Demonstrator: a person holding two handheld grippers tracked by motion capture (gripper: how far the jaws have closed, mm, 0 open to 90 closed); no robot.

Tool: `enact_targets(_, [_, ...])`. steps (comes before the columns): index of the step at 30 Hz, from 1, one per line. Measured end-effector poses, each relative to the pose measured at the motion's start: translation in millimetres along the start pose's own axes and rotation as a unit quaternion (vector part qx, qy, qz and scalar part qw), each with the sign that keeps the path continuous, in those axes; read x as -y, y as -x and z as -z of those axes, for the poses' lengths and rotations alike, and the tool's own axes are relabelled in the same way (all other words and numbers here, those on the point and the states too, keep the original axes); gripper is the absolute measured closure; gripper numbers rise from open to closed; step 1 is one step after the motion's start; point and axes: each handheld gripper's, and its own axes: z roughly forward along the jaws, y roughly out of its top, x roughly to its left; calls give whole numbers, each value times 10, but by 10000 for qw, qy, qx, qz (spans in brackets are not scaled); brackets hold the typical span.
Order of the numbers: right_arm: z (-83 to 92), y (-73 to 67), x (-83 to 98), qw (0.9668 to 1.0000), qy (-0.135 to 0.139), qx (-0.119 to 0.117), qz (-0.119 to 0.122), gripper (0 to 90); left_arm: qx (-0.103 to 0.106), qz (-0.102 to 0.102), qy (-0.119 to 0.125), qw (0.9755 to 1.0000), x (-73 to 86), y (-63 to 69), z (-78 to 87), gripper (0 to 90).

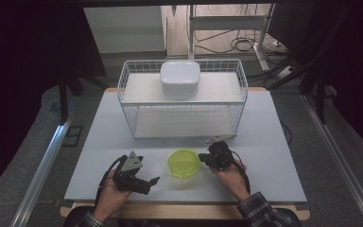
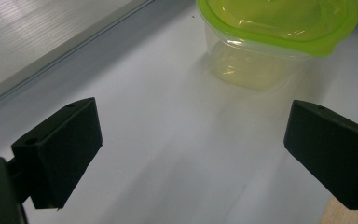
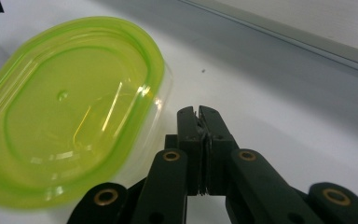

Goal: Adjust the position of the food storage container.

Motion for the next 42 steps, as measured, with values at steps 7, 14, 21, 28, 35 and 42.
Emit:
enact_targets(7, [227,-97,233,9997,-172,-164,17,881,-9,6,-3,10000,0,-1,1,41])
enact_targets(14, [197,-311,286,9981,-312,-508,176,877,-9,-14,-22,10000,-2,7,-6,41])
enact_targets(21, [68,-332,208,9980,-324,-496,210,875,3,-16,-40,10000,1,0,-10,41])
enact_targets(28, [120,-289,219,9984,-276,-240,434,801,-22,20,-26,10000,8,-17,13,40])
enact_targets(35, [292,-157,241,9980,4,-253,578,422,-48,54,-9,10000,21,-43,33,40])
enact_targets(42, [326,-75,253,9954,301,-304,862,129,-78,107,-29,9999,101,-61,74,40])
